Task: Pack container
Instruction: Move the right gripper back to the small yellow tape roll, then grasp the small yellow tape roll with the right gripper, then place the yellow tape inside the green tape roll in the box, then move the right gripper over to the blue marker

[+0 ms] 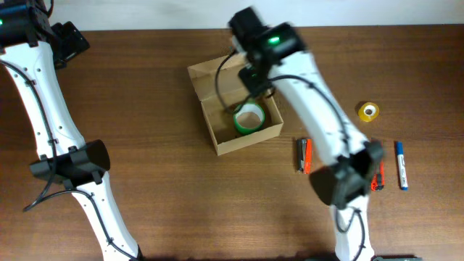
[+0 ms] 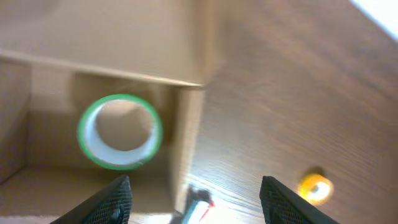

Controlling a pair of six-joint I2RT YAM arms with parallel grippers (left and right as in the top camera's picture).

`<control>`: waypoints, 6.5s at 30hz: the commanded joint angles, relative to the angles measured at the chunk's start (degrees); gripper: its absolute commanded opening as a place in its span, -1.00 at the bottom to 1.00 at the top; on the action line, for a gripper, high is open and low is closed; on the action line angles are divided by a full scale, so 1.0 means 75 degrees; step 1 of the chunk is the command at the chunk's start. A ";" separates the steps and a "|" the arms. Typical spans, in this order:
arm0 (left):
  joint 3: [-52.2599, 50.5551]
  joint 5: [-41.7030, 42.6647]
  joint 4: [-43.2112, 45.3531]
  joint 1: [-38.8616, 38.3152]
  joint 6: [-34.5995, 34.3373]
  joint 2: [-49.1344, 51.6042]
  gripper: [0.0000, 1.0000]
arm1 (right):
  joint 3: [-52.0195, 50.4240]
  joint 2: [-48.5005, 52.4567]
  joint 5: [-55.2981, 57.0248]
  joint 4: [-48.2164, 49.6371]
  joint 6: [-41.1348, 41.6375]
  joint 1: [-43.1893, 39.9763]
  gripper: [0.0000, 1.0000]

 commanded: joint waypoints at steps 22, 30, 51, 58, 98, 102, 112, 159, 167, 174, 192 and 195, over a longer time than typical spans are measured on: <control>0.0041 0.0023 0.0323 -0.0009 0.0119 0.0061 1.00 | -0.1169 -0.0545 -0.0813 -0.0224 0.1443 -0.6164 0.55; 0.0041 0.0023 0.0321 -0.0009 0.0119 0.0061 1.00 | -0.1201 0.0912 -0.0924 -0.0052 0.1480 -0.6140 0.52; 0.0041 0.0032 0.0146 -0.0009 0.0119 0.0061 1.00 | -0.2396 0.1985 -0.1393 0.1306 0.1259 -0.6102 0.28; 0.0041 0.0032 0.0026 -0.0009 0.0119 0.0061 1.00 | -0.2588 0.1985 -0.1416 0.1486 0.1265 -0.6102 -0.11; 0.0041 0.0026 0.0044 -0.0009 0.0122 0.0061 1.00 | 0.0052 -0.1390 -0.2165 -0.0909 -0.2072 -0.1874 -0.92; 0.0041 0.0026 0.0020 -0.0009 0.0122 0.0061 1.00 | -0.0338 -0.1381 -0.2337 -0.0857 -0.3072 -0.0583 -0.93; 0.0041 0.0026 0.0020 -0.0009 0.0122 0.0061 1.00 | -0.1851 -0.1040 -0.2331 0.0012 -0.3337 0.0498 -0.92; 0.0041 0.0061 -0.0026 -0.0009 0.0122 0.0061 1.00 | -0.2052 0.1250 -0.2189 0.1550 -0.1955 -0.0102 -0.93; 0.0041 0.0061 -0.0026 -0.0009 0.0122 0.0061 1.00 | -0.2436 0.1250 -0.2189 0.1737 -0.1955 -0.0102 -0.93; 0.0041 0.0061 -0.0026 -0.0009 0.0122 0.0061 1.00 | -0.2804 0.1250 -0.2186 0.1929 -0.1900 -0.0102 -0.93; 0.0041 0.0052 -0.0006 -0.0009 0.0122 0.0061 1.00 | -0.0061 0.0752 -0.1326 0.0606 -0.0618 -0.0102 -0.86; 0.0041 0.0050 0.0026 -0.0009 0.0122 0.0061 1.00 | 0.0845 0.0498 -0.0784 0.0248 -0.0268 -0.0105 -0.93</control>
